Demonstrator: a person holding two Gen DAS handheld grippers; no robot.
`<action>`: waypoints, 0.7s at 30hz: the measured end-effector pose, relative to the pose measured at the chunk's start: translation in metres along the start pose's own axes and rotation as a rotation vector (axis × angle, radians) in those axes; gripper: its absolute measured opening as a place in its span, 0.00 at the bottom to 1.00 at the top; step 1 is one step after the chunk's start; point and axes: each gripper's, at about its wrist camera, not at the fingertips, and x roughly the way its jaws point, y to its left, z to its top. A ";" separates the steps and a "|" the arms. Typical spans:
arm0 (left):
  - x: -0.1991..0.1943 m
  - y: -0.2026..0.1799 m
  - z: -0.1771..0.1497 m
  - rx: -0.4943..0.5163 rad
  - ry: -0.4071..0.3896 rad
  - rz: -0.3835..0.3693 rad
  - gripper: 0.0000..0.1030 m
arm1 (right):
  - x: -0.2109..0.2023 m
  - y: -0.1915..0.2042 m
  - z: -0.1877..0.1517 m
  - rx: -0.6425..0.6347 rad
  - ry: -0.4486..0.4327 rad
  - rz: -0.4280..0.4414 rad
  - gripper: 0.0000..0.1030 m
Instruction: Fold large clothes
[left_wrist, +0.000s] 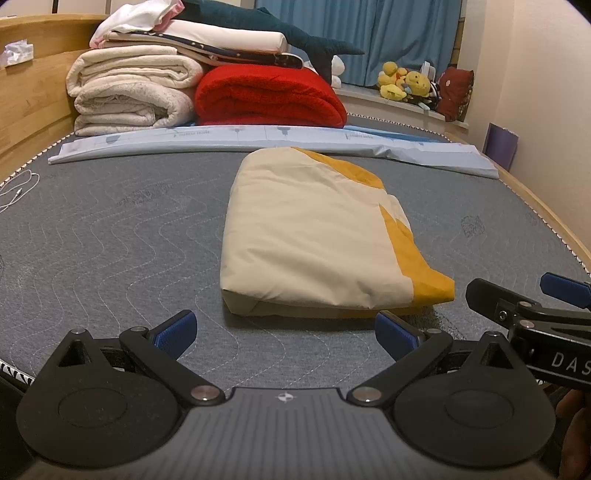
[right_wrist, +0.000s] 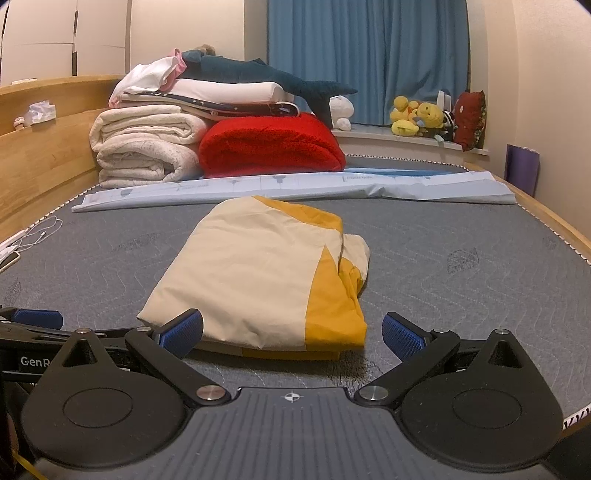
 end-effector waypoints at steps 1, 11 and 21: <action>0.001 0.000 0.000 0.000 0.001 0.000 1.00 | 0.000 0.000 0.000 0.000 0.000 0.000 0.99; 0.002 0.001 -0.001 0.004 0.000 -0.002 1.00 | 0.000 0.000 -0.002 0.003 0.005 -0.001 0.99; 0.004 0.003 -0.002 0.006 0.001 -0.004 1.00 | -0.001 -0.002 -0.002 0.003 0.006 0.000 0.99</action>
